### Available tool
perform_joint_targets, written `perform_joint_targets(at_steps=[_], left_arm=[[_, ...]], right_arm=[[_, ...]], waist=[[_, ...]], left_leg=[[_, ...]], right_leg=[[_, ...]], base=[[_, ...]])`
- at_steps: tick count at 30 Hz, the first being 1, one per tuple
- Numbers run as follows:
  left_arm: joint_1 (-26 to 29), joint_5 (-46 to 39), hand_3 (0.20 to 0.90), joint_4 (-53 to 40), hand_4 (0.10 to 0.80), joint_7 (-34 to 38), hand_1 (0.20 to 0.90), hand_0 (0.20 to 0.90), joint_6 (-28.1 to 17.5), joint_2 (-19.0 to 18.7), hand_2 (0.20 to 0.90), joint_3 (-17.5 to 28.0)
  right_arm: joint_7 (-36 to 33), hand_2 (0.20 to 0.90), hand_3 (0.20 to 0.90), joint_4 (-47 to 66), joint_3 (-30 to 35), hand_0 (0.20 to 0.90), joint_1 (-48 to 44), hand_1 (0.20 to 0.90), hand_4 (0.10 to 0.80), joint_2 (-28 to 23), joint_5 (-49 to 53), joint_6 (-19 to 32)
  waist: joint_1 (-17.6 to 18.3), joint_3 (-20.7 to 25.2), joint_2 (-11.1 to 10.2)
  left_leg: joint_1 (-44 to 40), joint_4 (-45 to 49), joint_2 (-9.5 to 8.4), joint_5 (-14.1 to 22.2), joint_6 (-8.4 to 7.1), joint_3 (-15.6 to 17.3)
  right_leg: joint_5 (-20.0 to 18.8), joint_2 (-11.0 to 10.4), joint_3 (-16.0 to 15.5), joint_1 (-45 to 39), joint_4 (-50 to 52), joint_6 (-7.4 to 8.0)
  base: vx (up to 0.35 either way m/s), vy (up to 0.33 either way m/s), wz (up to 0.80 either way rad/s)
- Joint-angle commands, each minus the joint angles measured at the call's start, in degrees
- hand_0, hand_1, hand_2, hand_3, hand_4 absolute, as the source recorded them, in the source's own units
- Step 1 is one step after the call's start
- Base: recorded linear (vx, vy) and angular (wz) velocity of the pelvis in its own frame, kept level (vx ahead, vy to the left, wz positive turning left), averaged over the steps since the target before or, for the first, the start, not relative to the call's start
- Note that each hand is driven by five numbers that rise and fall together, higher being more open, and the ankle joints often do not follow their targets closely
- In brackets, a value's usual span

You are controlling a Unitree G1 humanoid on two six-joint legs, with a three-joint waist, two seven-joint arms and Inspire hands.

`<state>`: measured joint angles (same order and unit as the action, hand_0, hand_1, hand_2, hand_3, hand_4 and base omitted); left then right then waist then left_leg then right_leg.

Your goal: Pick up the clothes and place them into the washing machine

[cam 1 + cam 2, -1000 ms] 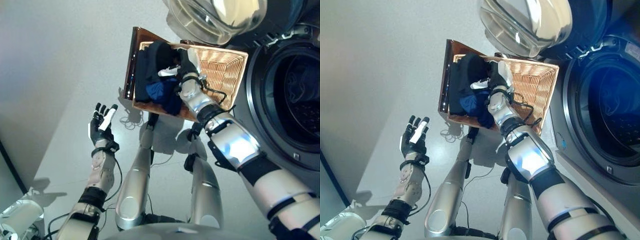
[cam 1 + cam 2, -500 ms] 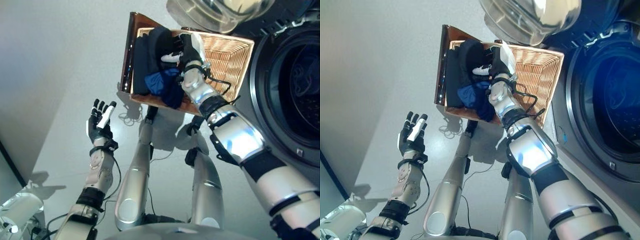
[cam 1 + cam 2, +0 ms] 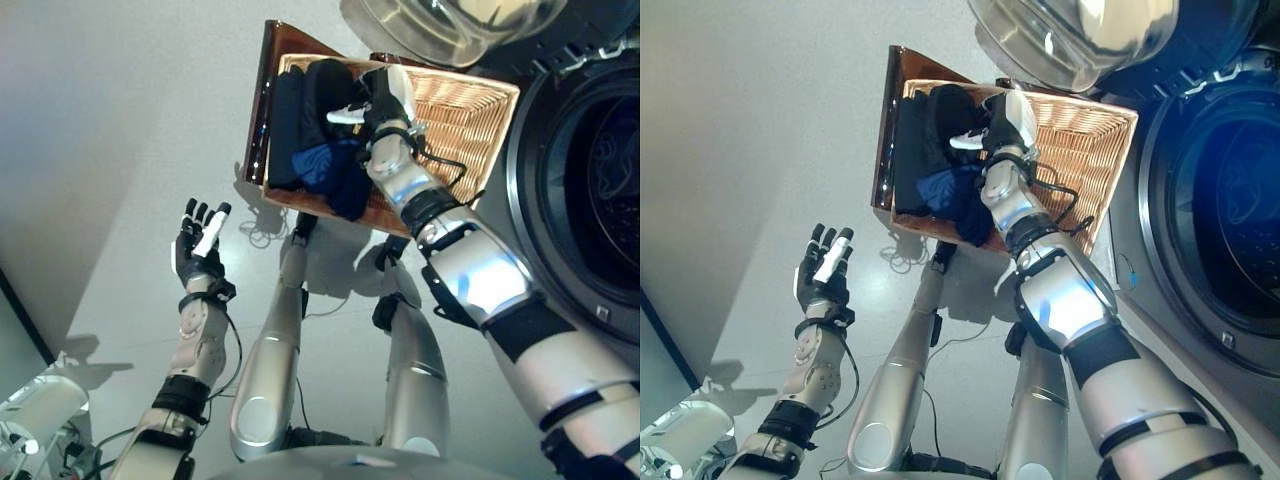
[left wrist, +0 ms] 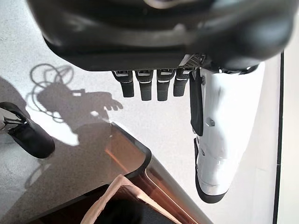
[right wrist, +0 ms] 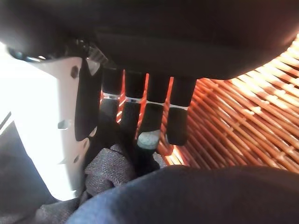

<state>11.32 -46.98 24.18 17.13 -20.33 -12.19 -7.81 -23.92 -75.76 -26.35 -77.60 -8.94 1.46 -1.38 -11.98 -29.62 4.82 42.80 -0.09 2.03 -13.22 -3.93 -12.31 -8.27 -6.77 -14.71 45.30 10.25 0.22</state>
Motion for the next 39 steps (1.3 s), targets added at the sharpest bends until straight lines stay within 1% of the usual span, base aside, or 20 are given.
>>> perform_joint_targets(at_steps=[1,6,8,10,11,13,15,16,18,20,21,22,27,29,30,32,38,39], left_arm=[[-3.9,0.2,0.900,-5.8,0.800,0.2,0.900,0.900,-3.4,-4.4,0.900,-0.2],[-3.6,0.2,0.900,-4.2,0.800,0.2,0.900,0.900,-3.7,-3.8,0.900,0.1],[-3.5,0.2,0.900,-2.7,0.800,0.4,0.900,0.900,-3.9,-3.3,0.900,0.4],[-3.4,0.1,0.900,-2.2,0.800,0.4,0.900,0.900,-4.0,-3.2,0.900,0.6],[-3.4,0.1,0.900,-1.3,0.800,0.5,0.900,0.900,-4.0,-2.9,0.900,1.1],[-3.3,0.1,0.900,-0.3,0.800,0.4,0.900,0.900,-3.9,-2.8,0.900,1.3],[-3.2,0.1,0.900,2.6,0.800,0.4,0.900,0.900,-3.8,-2.1,0.900,2.2],[-3.2,0.1,0.900,2.6,0.800,0.4,0.900,0.900,-3.8,-2.1,0.900,2.2],[-3.7,0.0,0.900,2.9,0.800,0.3,0.900,0.900,-3.9,-1.7,0.900,2.6],[-4.3,0.0,0.900,3.9,0.800,0.2,0.900,0.900,-3.8,-1.2,0.900,3.2],[-4.3,0.0,0.900,6.0,0.800,0.2,0.900,0.900,-3.8,-0.7,0.900,3.6],[-4.2,0.0,0.900,6.0,0.800,0.2,0.900,0.900,-3.8,-0.7,0.900,3.6],[-4.8,0.1,0.900,8.0,0.800,-0.7,0.900,0.900,-3.4,0.5,0.900,4.0],[-4.9,0.2,0.900,8.1,0.800,-0.9,0.900,0.900,-3.4,0.6,0.900,3.8],[-4.6,-0.1,0.900,9.1,0.800,-1.2,0.900,0.900,-3.2,1.1,0.900,3.8],[-4.5,0.0,0.900,9.3,0.800,-1.3,0.900,0.900,-3.3,1.2,0.900,3.7],[-4.6,-0.1,0.900,10.6,0.800,-2.1,0.900,0.900,-3.2,2.3,0.900,3.0],[-4.6,-0.2,0.900,10.6,0.800,-2.2,0.900,0.900,-3.5,2.7,0.900,2.8]], right_arm=[[0.0,0.200,0.200,0.6,-0.5,0.200,-1.4,0.200,0.300,2.9,-1.5,1.7],[-1.6,0.200,0.200,4.0,1.3,0.200,1.6,0.200,0.300,1.5,-0.3,3.3],[-2.9,0.200,0.200,7.6,2.8,0.200,4.5,0.200,0.300,-0.4,0.9,4.4],[-3.3,0.200,0.200,8.7,3.8,0.200,5.8,0.200,0.300,-1.2,1.6,4.8],[-4.0,0.200,0.200,11.7,5.0,0.200,8.8,0.200,0.300,-2.9,2.0,5.5],[-4.2,0.200,0.200,13.1,5.7,0.200,10.4,0.200,0.300,-3.6,2.2,5.8],[-5.5,0.200,0.200,18.6,8.1,0.200,16.1,0.200,0.300,-5.4,2.9,6.9],[-5.5,0.200,0.200,18.7,8.1,0.200,16.2,0.200,0.300,-5.4,2.9,6.8],[-5.5,0.200,0.200,22.0,9.1,0.200,19.6,0.200,0.300,-6.4,2.8,7.4],[-5.5,0.200,0.200,26.1,10.3,0.200,23.7,0.200,0.300,-6.7,2.9,8.2],[-5.7,0.200,0.200,29.0,11.1,0.200,26.9,0.200,0.300,-6.9,2.9,8.9],[-5.7,0.200,0.200,29.0,11.1,0.200,26.8,0.200,0.300,-6.9,2.9,8.9],[-5.3,0.200,0.200,32.9,13.8,0.200,32.5,0.200,0.300,-6.9,5.1,10.8],[-5.2,0.200,0.200,33.2,14.5,0.200,33.2,0.200,0.300,-6.9,5.8,11.2],[-5.3,0.200,0.200,34.6,16.1,0.200,35.1,0.200,0.300,-6.7,8.1,12.3],[-5.2,0.200,0.200,35.2,16.9,0.200,35.9,0.200,0.300,-6.6,9.3,13.0],[-5.8,0.200,0.200,38.1,20.6,0.200,39.9,0.200,0.300,-6.7,12.8,16.3],[-6.2,0.200,0.200,39.4,22.1,0.200,41.3,0.200,0.300,-6.6,14.0,17.6]], waist=[[-1.7,-0.2,1.4],[-1.1,-0.2,1.0],[-0.4,-0.2,0.6],[0.0,-0.2,0.6],[0.7,-0.2,0.4],[1.0,-0.2,0.2],[2.3,-0.2,-0.2],[2.2,-0.2,-0.2],[3.0,-0.2,-0.3],[3.9,-0.2,-0.4],[4.7,-0.2,-0.4],[4.6,-0.2,-0.3],[6.4,-0.2,0.5],[6.5,-0.2,0.7],[7.1,-0.2,1.3],[7.3,-0.2,1.5],[8.2,0.9,3.2],[8.6,0.9,3.6]], left_leg=[[-2.6,-3.3,-3.63,1.5,0.43,3.1],[-4.6,-3.1,-3.55,1.9,0.60,3.9],[-6.1,-3.0,-3.56,2.2,0.70,4.6],[-6.8,-3.0,-3.57,2.5,0.77,4.8],[-7.8,-2.7,-3.52,2.8,0.84,5.3],[-8.5,-2.6,-3.46,3.0,0.85,5.5],[-10.7,-2.7,-3.37,3.5,0.86,6.7],[-10.8,-2.8,-3.35,3.5,0.86,6.8],[-12.0,-2.7,-3.19,3.8,0.89,7.3],[-13.5,-2.5,-3.22,4.3,0.99,8.0],[-14.5,-2.1,-3.32,4.8,1.15,8.6],[-14.3,-2.0,-3.31,4.7,1.17,8.7],[-17.3,-0.9,-3.73,6.1,1.65,10.7],[-17.7,-0.8,-3.80,6.3,1.71,10.9],[-18.3,-0.3,-4.06,6.8,1.76,11.3],[-18.4,-0.1,-4.15,6.8,1.80,11.5],[-19.1,-0.1,-4.43,7.2,1.80,12.1],[-19.6,0.0,-4.49,7.5,1.79,12.2]], right_leg=[[6.3,-5.2,2.7,-3.7,4.0,6.48],[5.8,-5.2,2.9,-5.6,3.2,6.66],[5.6,-5.3,3.2,-7.1,2.9,6.82],[5.5,-5.4,3.3,-7.8,2.7,6.85],[5.4,-5.5,3.4,-9.0,2.3,6.94],[5.3,-5.5,3.5,-9.8,2.0,6.97],[4.6,-5.3,4.1,-12.2,0.2,7.29],[4.6,-5.3,4.1,-12.3,0.2,7.29],[4.2,-5.4,4.3,-13.7,-0.8,7.44],[4.0,-5.3,4.7,-14.9,-1.3,7.49],[3.9,-5.4,5.2,-16.1,-1.9,7.54],[3.6,-5.3,5.2,-16.0,-2.0,7.54],[3.0,-5.8,6.8,-18.8,-3.6,7.89],[3.0,-5.9,6.9,-19.3,-3.8,7.94],[3.3,-6.2,7.1,-20.0,-3.7,8.03],[3.2,-6.4,7.1,-20.2,-3.8,8.05],[3.4,-7.0,7.0,-21.1,-4.4,8.21],[3.7,-7.0,7.2,-21.4,-4.2,8.23]], base=[[0.000,0.000,0.00],[0.000,0.000,0.00],[0.000,0.000,0.00],[0.008,0.019,-0.04],[0.009,0.016,-0.06],[0.016,0.017,-0.07],[0.026,0.019,-0.11],[0.022,0.013,-0.11],[0.017,0.006,-0.13],[0.023,0.022,-0.20],[0.012,0.022,-0.10],[0.008,0.020,-0.09],[0.026,0.037,-0.26],[0.022,0.010,-0.22],[0.027,0.012,-0.14],[0.018,0.007,-0.05],[0.046,-0.006,0.00],[0.046,-0.006,0.00]])
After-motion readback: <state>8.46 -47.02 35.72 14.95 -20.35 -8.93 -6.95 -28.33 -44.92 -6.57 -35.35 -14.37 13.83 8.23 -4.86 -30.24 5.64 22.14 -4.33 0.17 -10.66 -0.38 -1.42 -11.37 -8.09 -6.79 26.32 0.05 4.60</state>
